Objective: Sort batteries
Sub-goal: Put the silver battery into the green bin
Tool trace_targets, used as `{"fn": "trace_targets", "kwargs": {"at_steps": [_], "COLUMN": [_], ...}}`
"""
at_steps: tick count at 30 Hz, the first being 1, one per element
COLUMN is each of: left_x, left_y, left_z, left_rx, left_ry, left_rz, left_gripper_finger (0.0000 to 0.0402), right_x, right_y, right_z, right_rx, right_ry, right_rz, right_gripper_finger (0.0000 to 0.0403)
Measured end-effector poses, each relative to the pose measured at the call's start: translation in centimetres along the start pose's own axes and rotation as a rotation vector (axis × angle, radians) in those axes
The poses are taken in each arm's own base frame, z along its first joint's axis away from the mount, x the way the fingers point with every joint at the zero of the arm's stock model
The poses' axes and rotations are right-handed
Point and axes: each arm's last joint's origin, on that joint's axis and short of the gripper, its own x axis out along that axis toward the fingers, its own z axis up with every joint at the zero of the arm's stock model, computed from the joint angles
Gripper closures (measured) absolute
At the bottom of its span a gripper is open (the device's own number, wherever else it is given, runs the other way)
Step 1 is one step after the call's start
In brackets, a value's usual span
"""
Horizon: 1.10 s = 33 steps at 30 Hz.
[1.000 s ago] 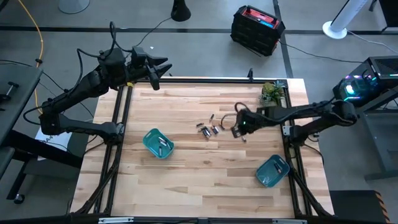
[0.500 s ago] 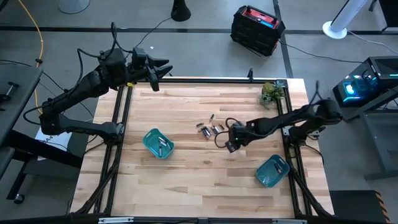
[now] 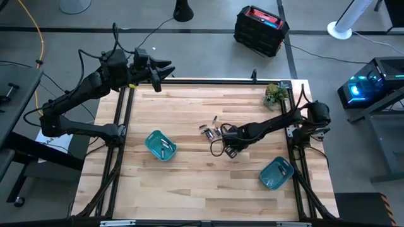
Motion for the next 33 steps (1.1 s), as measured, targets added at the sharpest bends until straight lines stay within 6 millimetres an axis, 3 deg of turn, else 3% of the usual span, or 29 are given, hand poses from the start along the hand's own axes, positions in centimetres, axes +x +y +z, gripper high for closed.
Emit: {"fn": "trace_targets", "kwargs": {"at_steps": [2,8,16,19,23,29,33], "left_x": [0.0,0.0,-0.1,-0.1,-0.2,-0.2,-0.4], "left_y": [-0.1,-0.6,-1.4,-1.7,-2.2,-3.3,-4.0], "left_z": [0.0,-0.1,-0.1,0.0,0.4,0.3,0.5], "left_rx": [-0.018,-0.05,-0.132,-0.17,-0.23,-0.278,-0.269], "left_ry": [0.005,0.028,0.026,0.014,-0.021,-0.043,-0.07], "left_rz": [-0.018,-0.114,-0.155,-0.172,-0.204,-0.218,-0.231], "left_gripper_finger": [0.0229,0.0229,0.0229,0.0229,0.0229,0.0229,0.0229], "right_x": [-0.7,-3.3,-6.3,-6.3,-6.4,-7.2,-7.6], "right_y": [-0.2,-1.1,0.3,1.4,3.7,10.2,13.4], "right_z": [0.2,2.1,7.7,9.1,10.9,12.5,14.2], "right_rx": [-0.003,0.0,-0.069,-0.108,-0.196,-0.442,-0.484], "right_ry": [-0.019,-0.199,-0.555,-0.63,-0.653,-0.684,-0.704], "right_rz": [0.015,0.063,0.573,0.725,0.795,0.911,0.943], "right_gripper_finger": [0.0384,0.0396,0.0399,0.04,0.0401,0.0402,0.0402]}}
